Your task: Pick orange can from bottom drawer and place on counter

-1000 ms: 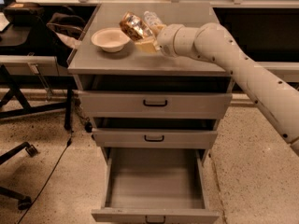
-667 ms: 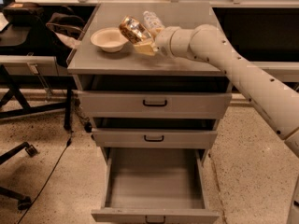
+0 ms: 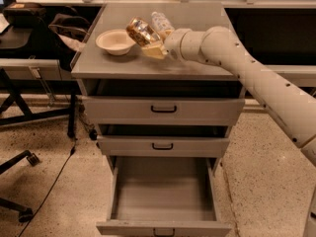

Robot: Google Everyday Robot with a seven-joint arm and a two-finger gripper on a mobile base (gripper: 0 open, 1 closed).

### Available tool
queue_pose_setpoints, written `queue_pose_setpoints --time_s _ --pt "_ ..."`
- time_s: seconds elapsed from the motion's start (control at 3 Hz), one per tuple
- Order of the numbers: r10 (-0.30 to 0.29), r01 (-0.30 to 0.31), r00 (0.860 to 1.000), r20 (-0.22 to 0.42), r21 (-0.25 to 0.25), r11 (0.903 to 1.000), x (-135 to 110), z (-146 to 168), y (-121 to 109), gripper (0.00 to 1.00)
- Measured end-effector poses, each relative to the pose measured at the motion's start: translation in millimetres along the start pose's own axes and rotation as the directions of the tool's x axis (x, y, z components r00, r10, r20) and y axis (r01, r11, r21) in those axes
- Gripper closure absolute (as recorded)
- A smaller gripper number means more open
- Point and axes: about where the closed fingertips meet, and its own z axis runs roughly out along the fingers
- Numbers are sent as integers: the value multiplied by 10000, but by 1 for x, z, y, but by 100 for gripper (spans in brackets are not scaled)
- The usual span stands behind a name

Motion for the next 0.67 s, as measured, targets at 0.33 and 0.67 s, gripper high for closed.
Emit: queue_pose_setpoints --time_s 0.33,0.67 --pt "0 0 10000 0 0 10000 0 0 0 35" --pt "0 0 10000 0 -1 10000 0 0 0 12"
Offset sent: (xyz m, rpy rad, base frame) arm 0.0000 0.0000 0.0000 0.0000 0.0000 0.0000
